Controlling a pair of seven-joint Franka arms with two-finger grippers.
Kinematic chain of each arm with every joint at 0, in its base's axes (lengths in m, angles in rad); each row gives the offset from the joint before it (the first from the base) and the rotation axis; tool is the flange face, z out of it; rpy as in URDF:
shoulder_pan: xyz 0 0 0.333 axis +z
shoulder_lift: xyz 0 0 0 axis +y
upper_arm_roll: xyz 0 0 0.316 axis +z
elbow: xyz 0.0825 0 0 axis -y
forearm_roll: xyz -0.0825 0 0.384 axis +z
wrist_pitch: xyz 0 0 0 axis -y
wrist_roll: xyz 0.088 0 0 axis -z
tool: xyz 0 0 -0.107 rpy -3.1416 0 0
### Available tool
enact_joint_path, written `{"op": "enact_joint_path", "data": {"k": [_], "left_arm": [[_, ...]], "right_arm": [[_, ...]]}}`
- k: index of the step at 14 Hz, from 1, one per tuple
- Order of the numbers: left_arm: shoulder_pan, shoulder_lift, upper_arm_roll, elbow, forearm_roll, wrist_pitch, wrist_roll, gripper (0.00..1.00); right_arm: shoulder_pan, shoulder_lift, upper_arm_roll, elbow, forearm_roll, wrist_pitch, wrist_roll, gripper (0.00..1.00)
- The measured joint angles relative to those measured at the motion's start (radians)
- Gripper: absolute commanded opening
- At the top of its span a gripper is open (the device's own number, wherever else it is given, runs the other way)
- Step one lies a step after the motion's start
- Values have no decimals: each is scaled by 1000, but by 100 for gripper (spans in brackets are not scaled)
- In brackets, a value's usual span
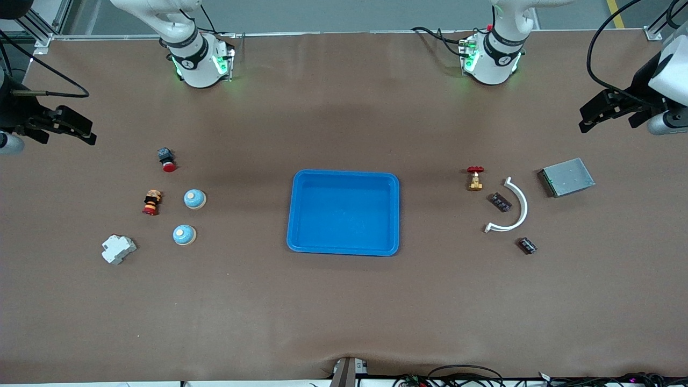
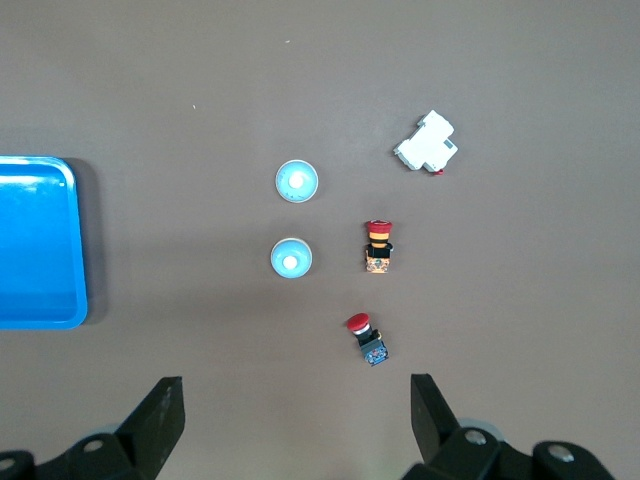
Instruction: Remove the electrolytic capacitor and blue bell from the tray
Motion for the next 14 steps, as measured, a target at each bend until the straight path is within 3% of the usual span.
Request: {"op": "enact_joint_path", "data": {"k": [6, 14], "left_arm": [[0, 1, 0, 14, 0, 4, 0, 100], [3, 10, 3, 24, 0, 5, 0, 100]], "right_arm": [[0, -5, -3, 2, 0, 1, 0, 100], [-2, -4, -17, 96, -7, -61, 0, 100]]}}
